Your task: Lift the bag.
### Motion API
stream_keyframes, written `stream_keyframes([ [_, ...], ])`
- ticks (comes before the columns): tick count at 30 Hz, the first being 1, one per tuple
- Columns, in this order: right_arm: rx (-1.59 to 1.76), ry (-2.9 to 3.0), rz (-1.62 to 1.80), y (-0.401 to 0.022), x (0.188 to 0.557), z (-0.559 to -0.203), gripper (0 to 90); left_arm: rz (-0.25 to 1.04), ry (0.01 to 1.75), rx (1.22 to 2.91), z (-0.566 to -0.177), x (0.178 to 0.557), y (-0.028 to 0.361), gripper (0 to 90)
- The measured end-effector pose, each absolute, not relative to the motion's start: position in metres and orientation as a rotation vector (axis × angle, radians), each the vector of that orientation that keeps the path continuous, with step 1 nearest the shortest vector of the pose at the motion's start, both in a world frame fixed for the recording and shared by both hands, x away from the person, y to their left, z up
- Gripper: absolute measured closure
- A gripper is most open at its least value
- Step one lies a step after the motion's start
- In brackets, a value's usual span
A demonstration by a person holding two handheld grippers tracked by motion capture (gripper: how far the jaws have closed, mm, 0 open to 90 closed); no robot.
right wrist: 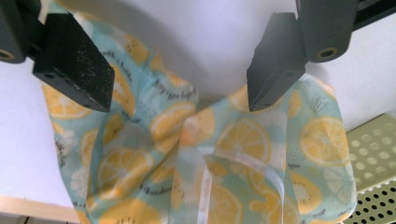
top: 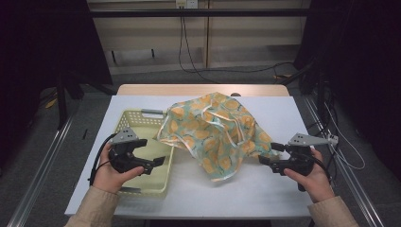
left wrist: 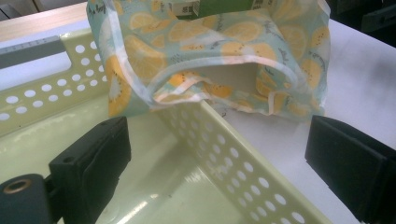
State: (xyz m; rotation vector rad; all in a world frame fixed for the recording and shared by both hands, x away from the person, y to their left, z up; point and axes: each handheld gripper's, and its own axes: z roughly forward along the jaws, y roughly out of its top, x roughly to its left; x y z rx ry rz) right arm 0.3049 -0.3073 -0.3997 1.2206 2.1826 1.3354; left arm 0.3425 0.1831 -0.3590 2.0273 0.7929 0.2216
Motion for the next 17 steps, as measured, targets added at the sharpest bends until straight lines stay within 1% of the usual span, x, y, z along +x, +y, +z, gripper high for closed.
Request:
stream_keyframes([
  [12,1.222,2.167,1.349,-0.314,0.285,-0.421,22.1,0.246,0.809,1.989,-0.369,0.327,0.194,6.3],
  [17,1.234,2.168,1.342,-0.316,0.281,-0.425,20.6,0.249,0.793,2.033,-0.375,0.323,0.193,6.4],
])
